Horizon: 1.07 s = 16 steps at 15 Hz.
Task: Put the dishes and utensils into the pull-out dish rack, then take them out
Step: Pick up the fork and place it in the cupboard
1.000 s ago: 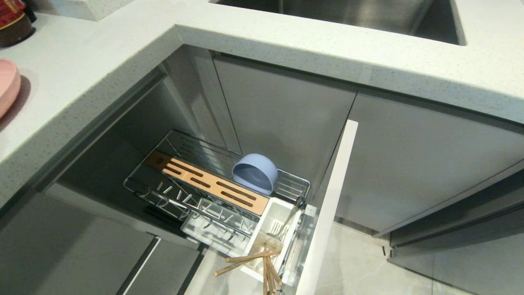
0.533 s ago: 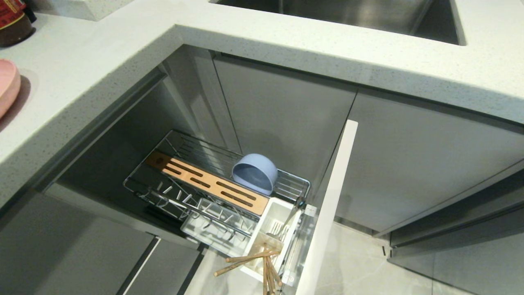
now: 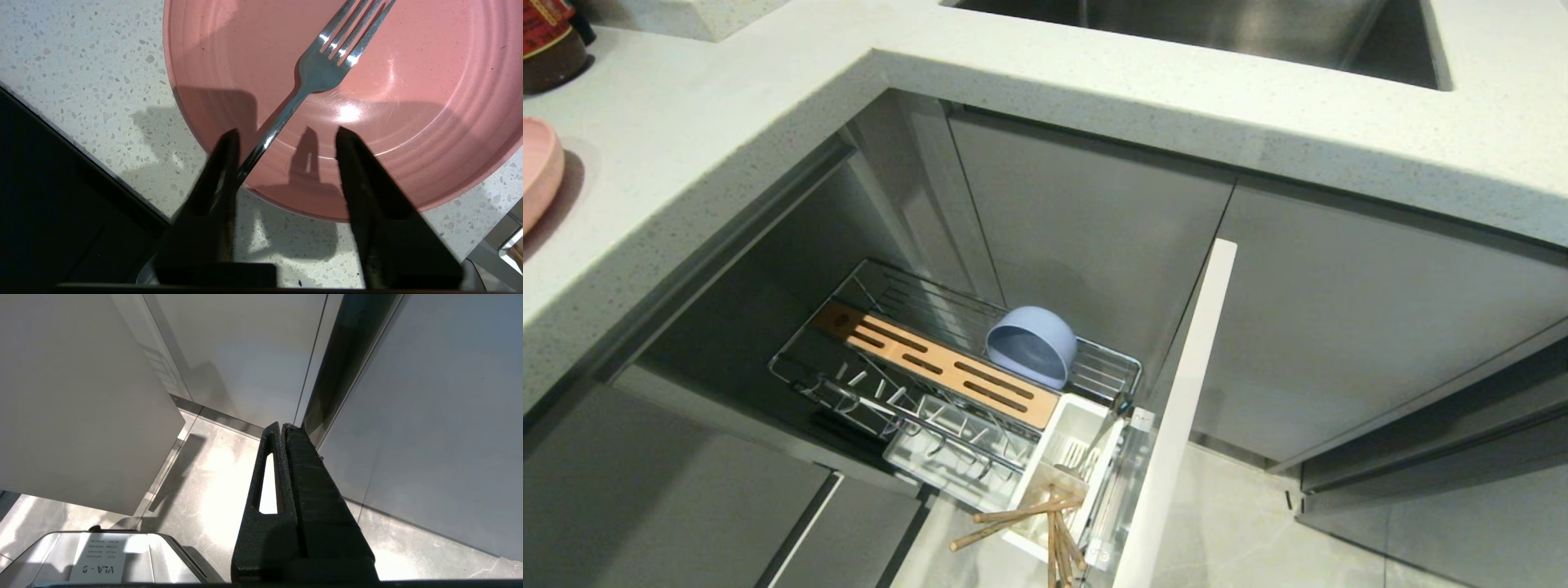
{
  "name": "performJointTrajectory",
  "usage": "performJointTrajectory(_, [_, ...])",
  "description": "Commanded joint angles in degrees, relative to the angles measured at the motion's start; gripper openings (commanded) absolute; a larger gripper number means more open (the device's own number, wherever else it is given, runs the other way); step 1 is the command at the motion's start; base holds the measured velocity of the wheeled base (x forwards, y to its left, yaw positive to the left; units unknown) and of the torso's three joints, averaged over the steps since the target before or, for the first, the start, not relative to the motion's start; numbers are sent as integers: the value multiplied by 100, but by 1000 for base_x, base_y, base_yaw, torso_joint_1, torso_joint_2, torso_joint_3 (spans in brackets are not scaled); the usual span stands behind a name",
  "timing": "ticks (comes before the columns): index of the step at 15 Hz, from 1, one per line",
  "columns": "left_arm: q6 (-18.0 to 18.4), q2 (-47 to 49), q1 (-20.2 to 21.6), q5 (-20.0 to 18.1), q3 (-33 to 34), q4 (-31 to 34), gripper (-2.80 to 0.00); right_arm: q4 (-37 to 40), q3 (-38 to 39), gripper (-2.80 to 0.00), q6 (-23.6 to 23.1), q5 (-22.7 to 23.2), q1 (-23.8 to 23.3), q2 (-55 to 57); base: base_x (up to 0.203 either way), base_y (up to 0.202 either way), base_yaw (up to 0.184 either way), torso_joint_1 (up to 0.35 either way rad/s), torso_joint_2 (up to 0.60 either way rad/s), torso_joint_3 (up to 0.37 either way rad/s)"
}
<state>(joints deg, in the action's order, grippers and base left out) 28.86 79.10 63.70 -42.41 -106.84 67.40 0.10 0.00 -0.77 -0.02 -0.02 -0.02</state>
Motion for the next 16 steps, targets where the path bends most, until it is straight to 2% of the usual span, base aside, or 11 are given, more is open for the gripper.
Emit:
performJointTrajectory(1, [17,-9,2,-22,22,43,0,-1,0,-280,-2,2,2,2,0,0,0,0,0,0])
performJointTrajectory(5, [32,7,-62,-30,196,36,0,-1,0,-280,-2,2,1,2,0,0,0,0,0,0])
performJointTrajectory(16, [32,181,-633,-30,285,36,0,-1,0,-280,-2,0,-5,2,0,0,0,0,0,0])
